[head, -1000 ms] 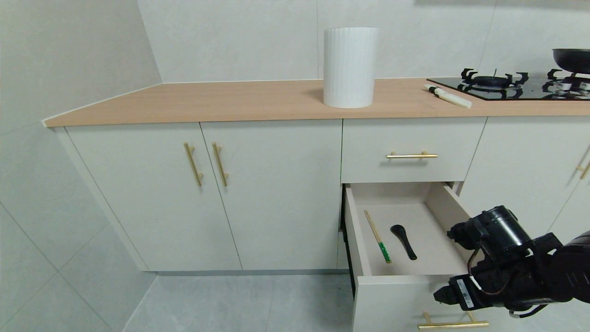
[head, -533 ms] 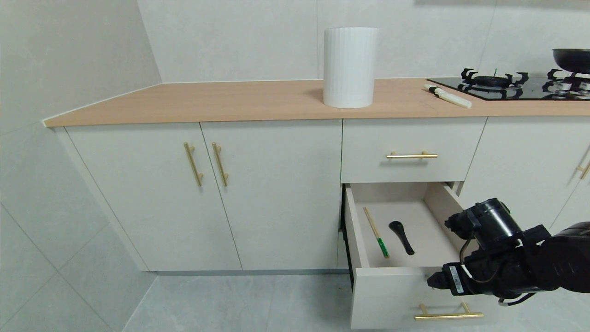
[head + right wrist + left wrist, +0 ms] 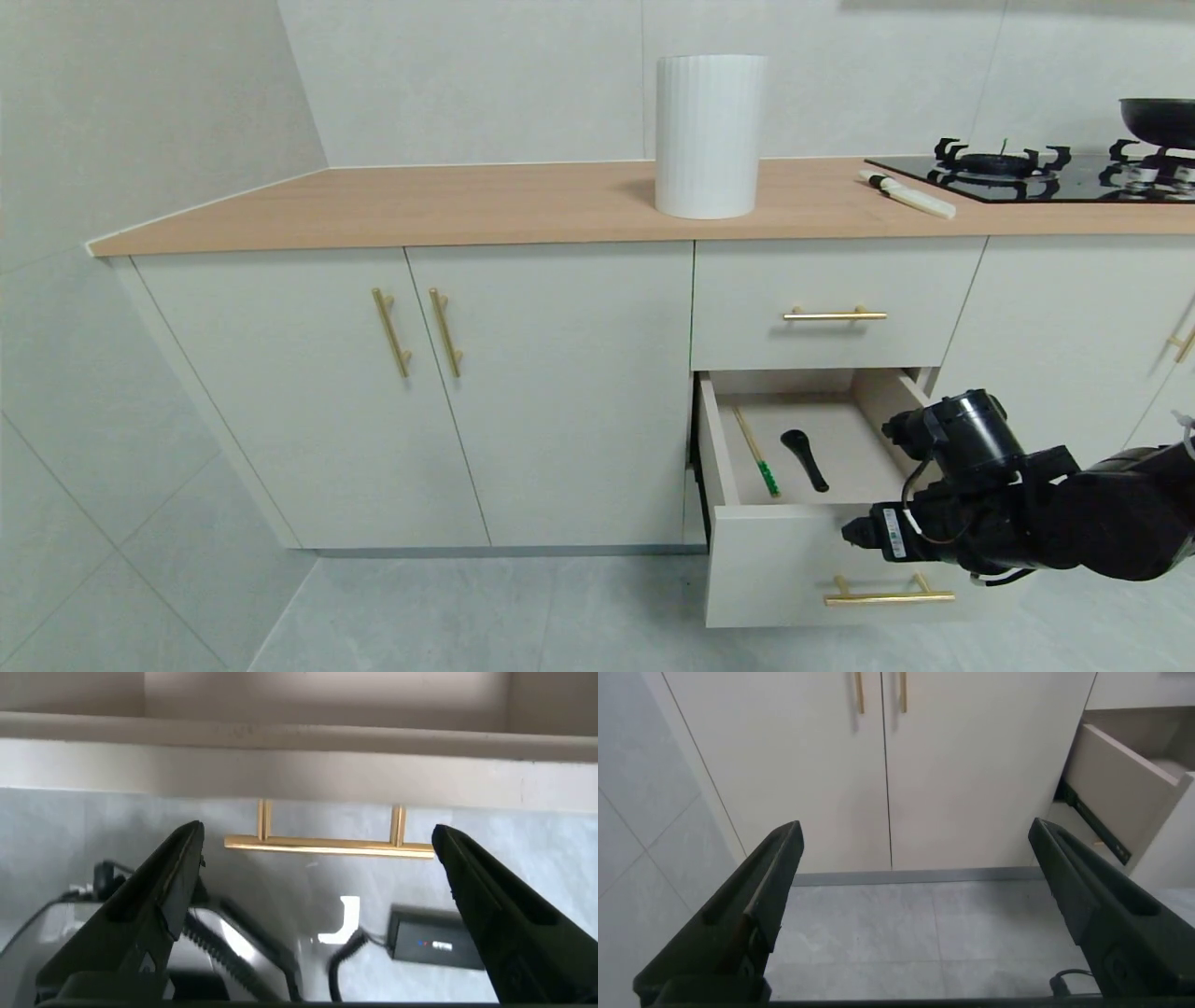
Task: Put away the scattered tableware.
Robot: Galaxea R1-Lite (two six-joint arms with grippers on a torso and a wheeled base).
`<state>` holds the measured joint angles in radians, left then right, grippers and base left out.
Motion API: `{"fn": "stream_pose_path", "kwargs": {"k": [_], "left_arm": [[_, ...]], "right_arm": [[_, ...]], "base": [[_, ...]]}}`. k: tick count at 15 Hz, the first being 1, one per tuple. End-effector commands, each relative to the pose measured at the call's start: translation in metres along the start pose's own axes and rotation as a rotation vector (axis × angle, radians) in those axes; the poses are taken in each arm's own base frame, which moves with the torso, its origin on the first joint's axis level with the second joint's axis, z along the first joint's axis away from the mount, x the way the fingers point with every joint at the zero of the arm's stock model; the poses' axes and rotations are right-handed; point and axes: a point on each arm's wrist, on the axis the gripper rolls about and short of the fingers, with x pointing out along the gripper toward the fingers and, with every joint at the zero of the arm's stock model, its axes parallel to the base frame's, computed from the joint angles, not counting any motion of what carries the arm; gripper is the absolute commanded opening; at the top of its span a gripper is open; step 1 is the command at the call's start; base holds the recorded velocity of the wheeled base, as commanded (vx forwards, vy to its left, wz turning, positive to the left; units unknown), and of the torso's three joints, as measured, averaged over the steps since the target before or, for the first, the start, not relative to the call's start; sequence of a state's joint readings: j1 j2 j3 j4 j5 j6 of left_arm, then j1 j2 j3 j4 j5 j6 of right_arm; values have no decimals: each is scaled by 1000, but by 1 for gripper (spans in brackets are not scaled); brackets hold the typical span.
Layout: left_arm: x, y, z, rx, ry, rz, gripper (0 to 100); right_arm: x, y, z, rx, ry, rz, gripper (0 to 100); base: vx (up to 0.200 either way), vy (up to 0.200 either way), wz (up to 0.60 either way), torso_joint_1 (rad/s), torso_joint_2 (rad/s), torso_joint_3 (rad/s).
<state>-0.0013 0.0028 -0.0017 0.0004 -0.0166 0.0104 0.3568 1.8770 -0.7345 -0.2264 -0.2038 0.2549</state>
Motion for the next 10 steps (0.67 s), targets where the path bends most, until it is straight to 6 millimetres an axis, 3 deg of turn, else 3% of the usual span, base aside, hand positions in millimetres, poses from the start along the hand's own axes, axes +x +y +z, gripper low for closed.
{"fn": "stream_pose_path", "kwargs": {"k": [1,8,10], "left_arm": [[0,0,0,0,2,-1,100],[0,0,0,0,2,-1,100],[0,0,0,0,0,-1,100]], "right_arm": [[7,3,4,1,-7,0,100],[41,16,32,-1,-58,-50,100],[61,17,44,14,-68,-60,100]], "base": [[0,0,0,0,0,0],[0,0,0,0,0,0],[0,0,0,0,0,0]]}}
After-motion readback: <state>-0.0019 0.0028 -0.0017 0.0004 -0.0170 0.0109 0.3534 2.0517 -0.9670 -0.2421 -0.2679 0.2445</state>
